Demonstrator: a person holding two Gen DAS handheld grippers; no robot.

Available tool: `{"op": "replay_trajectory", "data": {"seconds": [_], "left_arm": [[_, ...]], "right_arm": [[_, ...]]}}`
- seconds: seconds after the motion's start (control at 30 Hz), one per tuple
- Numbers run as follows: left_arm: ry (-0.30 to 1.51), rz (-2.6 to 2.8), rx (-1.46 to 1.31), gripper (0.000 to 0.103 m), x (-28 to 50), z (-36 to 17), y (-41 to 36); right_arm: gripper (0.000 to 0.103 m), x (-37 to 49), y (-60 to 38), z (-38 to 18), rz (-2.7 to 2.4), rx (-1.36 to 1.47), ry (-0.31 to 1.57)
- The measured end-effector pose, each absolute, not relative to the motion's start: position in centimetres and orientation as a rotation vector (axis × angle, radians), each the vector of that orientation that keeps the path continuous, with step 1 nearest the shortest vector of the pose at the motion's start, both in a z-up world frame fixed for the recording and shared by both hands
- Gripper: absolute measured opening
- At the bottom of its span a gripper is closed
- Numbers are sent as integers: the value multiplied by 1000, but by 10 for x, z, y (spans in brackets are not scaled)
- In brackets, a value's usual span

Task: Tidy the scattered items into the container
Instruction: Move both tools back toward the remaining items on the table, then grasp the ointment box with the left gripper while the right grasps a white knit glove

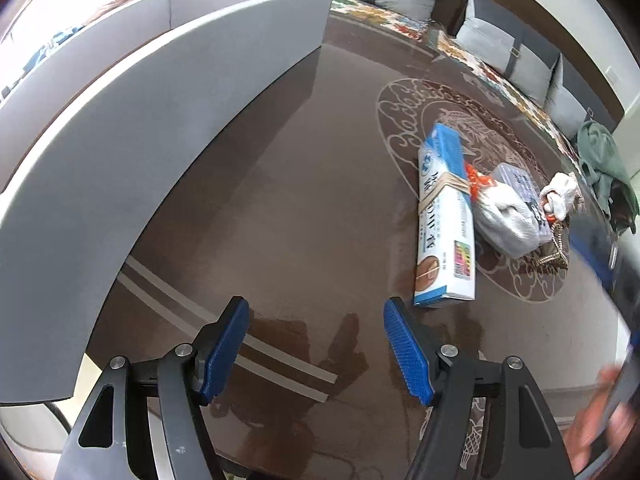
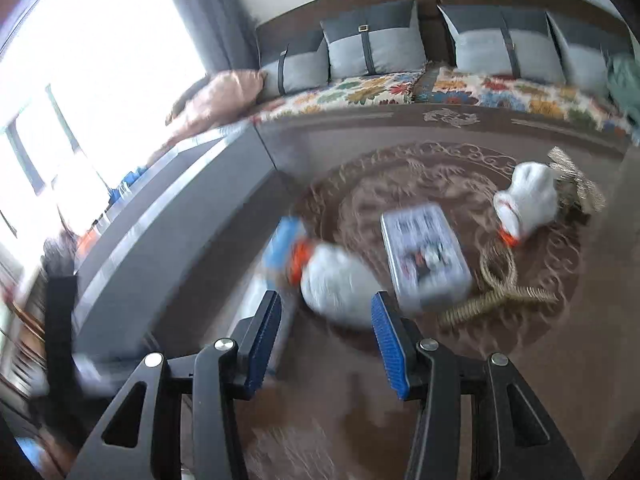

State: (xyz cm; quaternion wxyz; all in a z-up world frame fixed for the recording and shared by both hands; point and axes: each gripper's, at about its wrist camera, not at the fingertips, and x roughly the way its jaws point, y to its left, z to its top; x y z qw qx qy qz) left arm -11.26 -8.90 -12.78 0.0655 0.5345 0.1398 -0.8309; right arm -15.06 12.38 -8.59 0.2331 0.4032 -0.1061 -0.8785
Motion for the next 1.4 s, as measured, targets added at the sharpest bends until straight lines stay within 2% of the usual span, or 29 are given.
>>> {"op": "replay_trajectory", "data": {"seconds": [0.13,0.3,0.37,0.57,0.77,1.0,1.1,1.23,1.4], "left_arm": [[414,-2528,1590,69,-108,-122,-92],[404,-2559,1535,69,-99,-112,-102],[400,-2571,1512,69,-95,-108,-106],[393,-2783,1612,69,-114,-100,-69],[361,-2969,1737,69,-146,-102,-27],[490,-2750,1711,71,-151,-121,-88],[406,-2716,1679,71,-141,-117,-100],[194,-2712,1636,71,-127,-108,-90],[205,-2752,1529,71,-103,-88,-92]], "right_arm": [[48,-186,108,-92,-2207,1155,-411],[48,-186,93,-149,-1915,1406,-584],[48,-157,94,-151,-1895,1390,-544],[48,-104,152,-137,-2025,1260,-757],[48,-82,171,-137,-2096,1254,-797],[48,-57,192,-136,-2179,1245,-843],[48,-47,201,-136,-2215,1241,-862],[48,-61,184,-119,-2260,1234,-708],[48,-104,140,-98,-2140,1154,-648]]}}
